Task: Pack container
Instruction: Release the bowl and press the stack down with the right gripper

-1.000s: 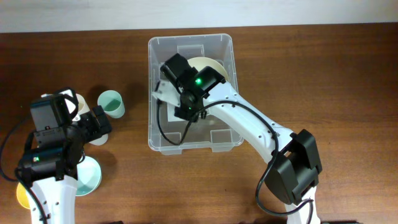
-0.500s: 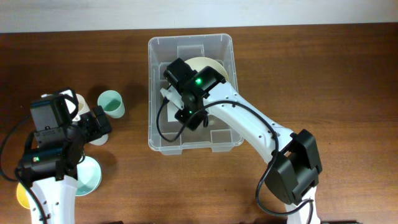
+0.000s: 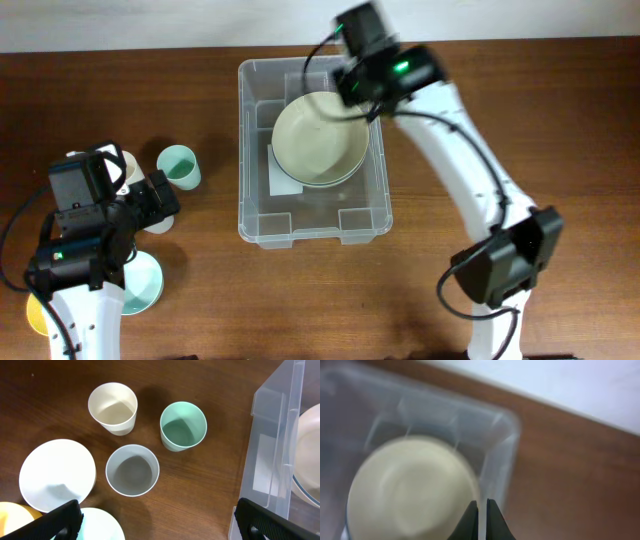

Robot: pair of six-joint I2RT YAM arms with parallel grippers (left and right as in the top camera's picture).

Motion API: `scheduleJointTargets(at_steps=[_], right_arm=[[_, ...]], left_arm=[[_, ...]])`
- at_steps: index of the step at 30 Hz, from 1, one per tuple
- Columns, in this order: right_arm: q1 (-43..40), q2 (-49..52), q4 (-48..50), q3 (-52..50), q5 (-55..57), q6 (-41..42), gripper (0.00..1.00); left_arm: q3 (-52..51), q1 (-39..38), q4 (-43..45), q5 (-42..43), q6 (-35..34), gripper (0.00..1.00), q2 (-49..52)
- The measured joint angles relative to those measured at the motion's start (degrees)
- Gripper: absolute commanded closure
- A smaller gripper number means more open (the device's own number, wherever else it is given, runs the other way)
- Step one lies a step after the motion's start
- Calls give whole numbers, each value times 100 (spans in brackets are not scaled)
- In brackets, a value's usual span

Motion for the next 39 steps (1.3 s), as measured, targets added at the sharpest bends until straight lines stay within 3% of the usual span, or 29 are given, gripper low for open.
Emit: scheduleJointTargets(at_steps=[13,39], right_arm=[[-262,476,136,59,-896,-398,96],[-262,1604,632,59,-973,-511,96]], left_arm=[[0,0,0,0,0,1,0],[0,0,-2,0,0,1,0]])
